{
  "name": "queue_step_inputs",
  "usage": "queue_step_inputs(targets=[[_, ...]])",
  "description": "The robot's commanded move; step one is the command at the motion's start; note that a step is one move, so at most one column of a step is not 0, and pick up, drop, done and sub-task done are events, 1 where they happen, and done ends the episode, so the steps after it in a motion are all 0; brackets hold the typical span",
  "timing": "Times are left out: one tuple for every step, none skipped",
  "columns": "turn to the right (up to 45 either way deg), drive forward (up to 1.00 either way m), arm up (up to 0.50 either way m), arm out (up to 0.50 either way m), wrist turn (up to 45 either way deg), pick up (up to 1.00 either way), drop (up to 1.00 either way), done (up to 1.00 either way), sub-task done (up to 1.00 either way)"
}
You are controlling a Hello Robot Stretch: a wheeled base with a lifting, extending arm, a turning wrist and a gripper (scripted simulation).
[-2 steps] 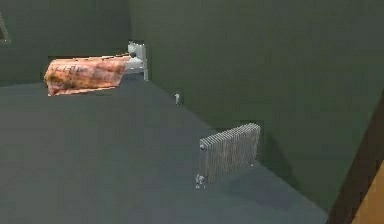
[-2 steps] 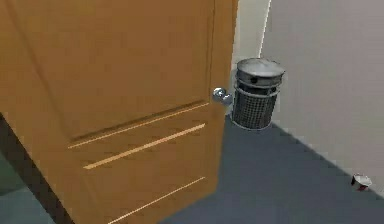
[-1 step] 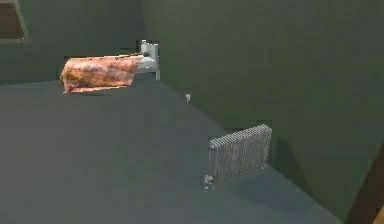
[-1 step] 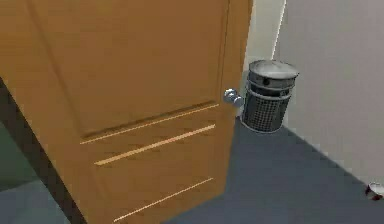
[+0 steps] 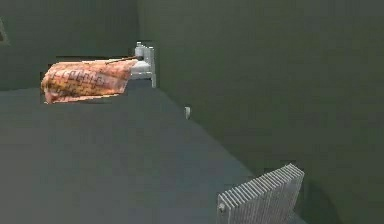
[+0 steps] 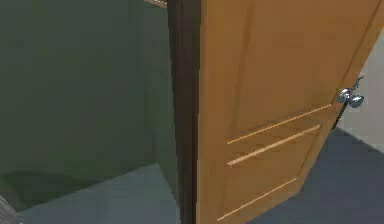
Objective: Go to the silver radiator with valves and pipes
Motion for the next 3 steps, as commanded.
queue_step_inputs(targets=[[45.0, 0.0, 0.0, 0.0, 0.0, 0.0, 0.0, 0.0, 0.0], [30.0, 0.0, 0.0, 0.0, 0.0, 0.0, 0.0, 0.0, 0.0], [0.0, 0.05, 0.0, 0.0, 0.0, 0.0, 0.0, 0.0, 0.0]])
